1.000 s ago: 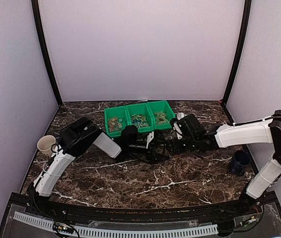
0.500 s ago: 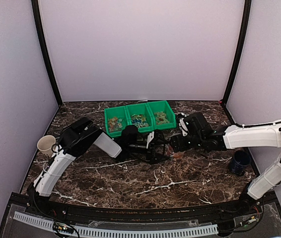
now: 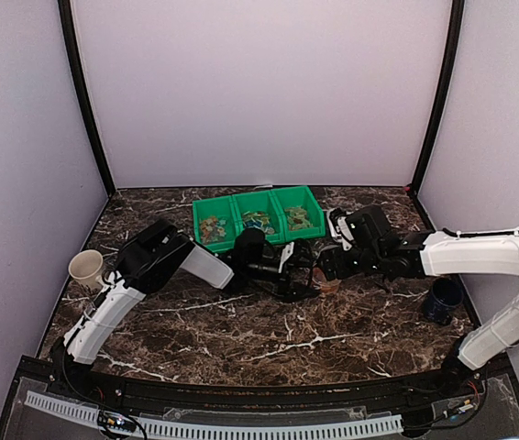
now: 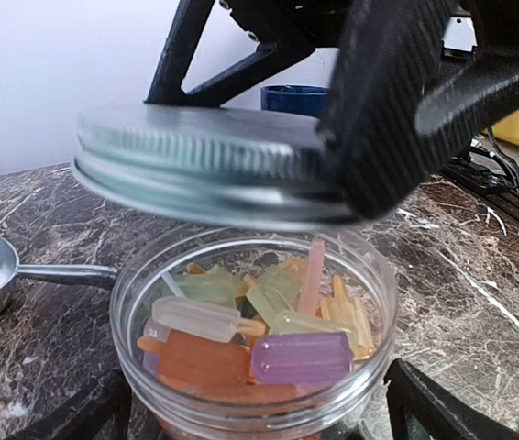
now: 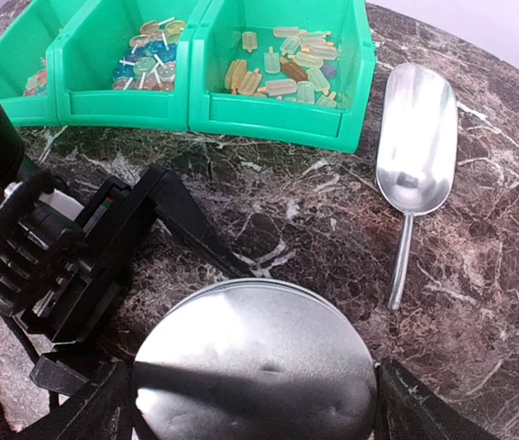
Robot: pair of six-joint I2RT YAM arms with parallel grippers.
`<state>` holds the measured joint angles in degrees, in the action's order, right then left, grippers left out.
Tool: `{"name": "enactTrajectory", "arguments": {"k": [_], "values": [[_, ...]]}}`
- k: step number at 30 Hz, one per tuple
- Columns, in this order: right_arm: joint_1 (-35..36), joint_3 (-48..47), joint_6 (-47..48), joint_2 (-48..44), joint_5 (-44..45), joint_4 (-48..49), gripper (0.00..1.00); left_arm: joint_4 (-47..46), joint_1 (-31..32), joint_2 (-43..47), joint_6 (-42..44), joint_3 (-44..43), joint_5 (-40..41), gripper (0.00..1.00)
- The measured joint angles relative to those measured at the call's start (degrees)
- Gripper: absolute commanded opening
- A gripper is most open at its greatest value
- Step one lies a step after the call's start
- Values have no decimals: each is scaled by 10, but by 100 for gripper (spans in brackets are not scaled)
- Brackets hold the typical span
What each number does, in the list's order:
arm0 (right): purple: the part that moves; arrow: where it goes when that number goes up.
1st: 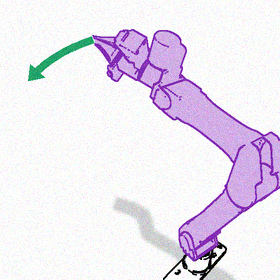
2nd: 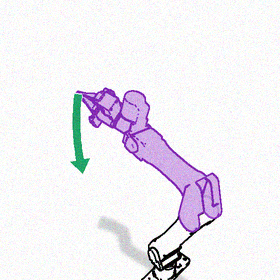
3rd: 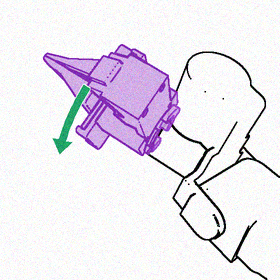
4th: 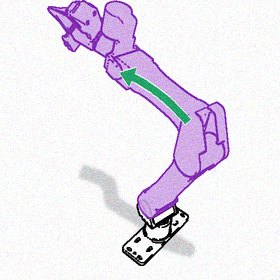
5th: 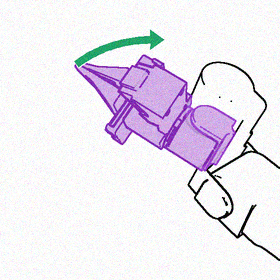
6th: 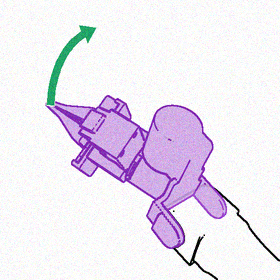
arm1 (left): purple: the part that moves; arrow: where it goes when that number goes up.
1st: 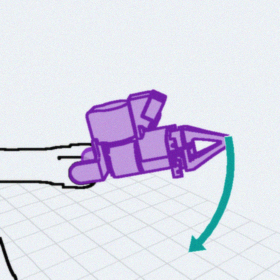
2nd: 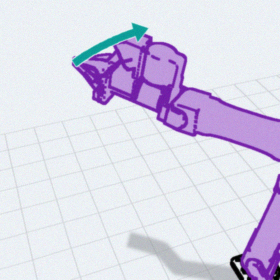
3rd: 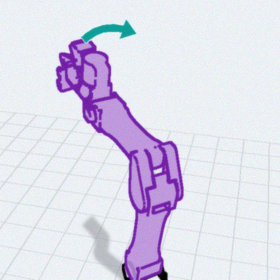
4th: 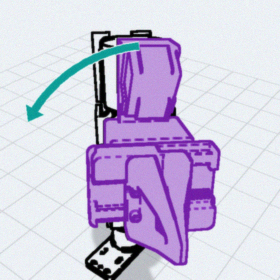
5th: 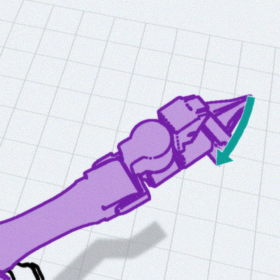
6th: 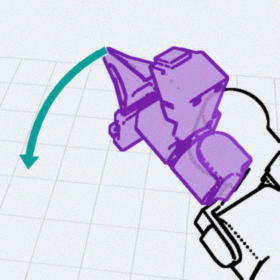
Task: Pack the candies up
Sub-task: Press the box lid onto the packing bottle.
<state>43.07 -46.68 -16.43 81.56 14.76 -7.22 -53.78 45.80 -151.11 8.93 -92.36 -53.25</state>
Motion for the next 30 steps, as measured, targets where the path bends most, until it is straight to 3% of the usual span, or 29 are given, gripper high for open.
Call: {"name": "enactTrajectory", "arguments": {"k": [14, 22, 30], "values": [[-19, 43, -29, -57, -17, -3, 79, 29, 5, -24, 2, -49, -21, 99], [-22, 21, -17, -69, -25, -34, 79, 49, 10, -29, 9, -64, -21, 82], [-22, -7, 40, -30, -62, -46, 80, 42, 12, -18, 16, -42, -9, 81]]}}
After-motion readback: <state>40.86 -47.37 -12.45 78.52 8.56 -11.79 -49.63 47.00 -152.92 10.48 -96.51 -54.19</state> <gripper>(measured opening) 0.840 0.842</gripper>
